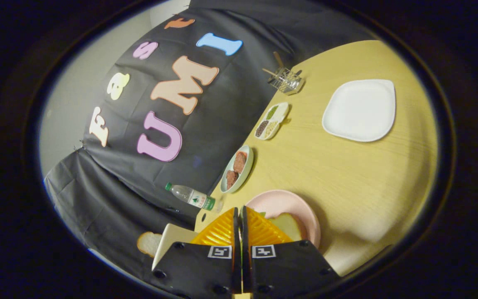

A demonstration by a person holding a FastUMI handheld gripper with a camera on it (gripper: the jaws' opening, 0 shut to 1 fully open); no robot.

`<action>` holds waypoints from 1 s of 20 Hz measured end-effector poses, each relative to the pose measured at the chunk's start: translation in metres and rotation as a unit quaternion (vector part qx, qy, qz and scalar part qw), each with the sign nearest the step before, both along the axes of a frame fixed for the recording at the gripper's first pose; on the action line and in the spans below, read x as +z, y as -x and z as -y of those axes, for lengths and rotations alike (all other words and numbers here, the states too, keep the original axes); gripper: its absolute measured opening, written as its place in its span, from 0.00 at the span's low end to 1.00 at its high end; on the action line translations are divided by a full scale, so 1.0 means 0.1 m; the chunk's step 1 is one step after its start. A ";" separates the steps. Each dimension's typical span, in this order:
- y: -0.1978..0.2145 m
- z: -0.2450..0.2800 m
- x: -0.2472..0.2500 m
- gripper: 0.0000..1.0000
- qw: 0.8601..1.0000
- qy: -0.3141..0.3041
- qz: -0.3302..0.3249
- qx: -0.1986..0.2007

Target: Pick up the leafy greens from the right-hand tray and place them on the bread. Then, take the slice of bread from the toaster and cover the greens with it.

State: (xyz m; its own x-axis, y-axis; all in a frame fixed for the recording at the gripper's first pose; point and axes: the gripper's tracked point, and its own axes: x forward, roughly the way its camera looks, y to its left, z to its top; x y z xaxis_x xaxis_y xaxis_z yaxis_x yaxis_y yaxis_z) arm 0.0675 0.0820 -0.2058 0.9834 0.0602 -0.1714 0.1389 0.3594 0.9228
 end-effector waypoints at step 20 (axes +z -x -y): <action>0.17 -0.11 0.30 0.99 0.982 0.188 -0.018 0.016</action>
